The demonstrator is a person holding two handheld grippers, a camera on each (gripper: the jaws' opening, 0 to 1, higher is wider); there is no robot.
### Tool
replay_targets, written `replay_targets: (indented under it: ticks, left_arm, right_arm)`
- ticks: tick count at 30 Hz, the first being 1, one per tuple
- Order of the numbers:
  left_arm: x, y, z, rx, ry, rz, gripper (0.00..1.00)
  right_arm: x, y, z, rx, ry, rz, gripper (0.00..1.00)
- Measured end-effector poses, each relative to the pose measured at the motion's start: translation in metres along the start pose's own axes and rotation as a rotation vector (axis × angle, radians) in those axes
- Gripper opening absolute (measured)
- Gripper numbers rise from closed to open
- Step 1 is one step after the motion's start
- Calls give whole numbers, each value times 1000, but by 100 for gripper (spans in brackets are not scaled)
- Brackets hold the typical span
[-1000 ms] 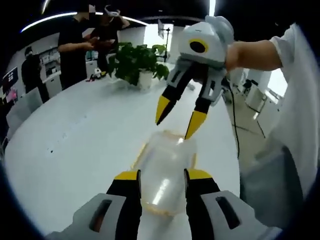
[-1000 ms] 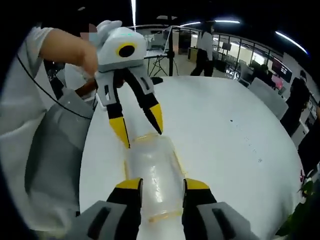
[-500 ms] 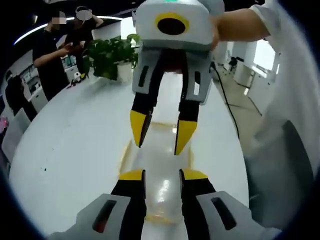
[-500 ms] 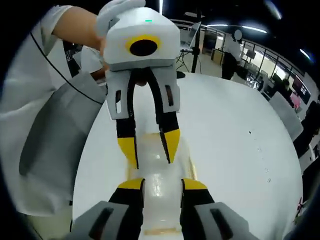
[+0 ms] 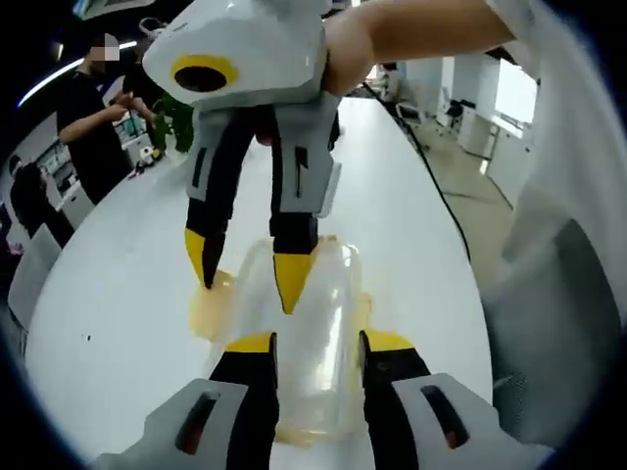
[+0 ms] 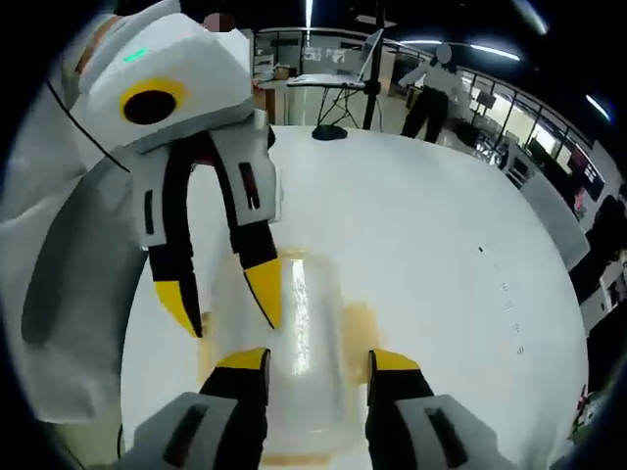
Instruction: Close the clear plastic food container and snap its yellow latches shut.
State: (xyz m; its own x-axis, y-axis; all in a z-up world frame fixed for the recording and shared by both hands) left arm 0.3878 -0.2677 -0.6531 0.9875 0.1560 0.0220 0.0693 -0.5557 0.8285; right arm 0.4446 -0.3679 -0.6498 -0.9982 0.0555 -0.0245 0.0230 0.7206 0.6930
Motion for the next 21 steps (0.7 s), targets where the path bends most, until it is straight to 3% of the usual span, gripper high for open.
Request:
replay_targets:
  ticks: [6,10,11,14,21]
  left_arm:
    - [-2,0,2,2,7,5,30]
    - [-6,2,3,-8,6,3,31]
    - [-7,2,4,-17,0,1,32]
    - [-8,-1,5,21,6,48,34]
    - [-8,-4,6,52,5,87,34]
  right_arm:
    - [3,-2,8,29,73,19,51]
    - [0,0,10,46,91,26,50]
    - [0,0,11,59,108,64,49]
    - [-3,0,13,68,126,69,50]
    - [-3,-1,14,84,151,94,49]
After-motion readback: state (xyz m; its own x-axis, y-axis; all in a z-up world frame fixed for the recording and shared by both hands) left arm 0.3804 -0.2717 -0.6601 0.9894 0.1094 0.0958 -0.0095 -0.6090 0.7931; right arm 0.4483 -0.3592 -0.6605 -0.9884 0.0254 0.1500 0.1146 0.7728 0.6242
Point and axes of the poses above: the point that each gripper's makers call its tool centre point, and the gripper's own axes: z roughly forward along the fingers, x roughly to its left, y roughly out of its top, the point moved 8 cm from there along -z, roughly backward along the fingers, and after that the axes turned 10 degrees about -x, right-handed, at the moved point
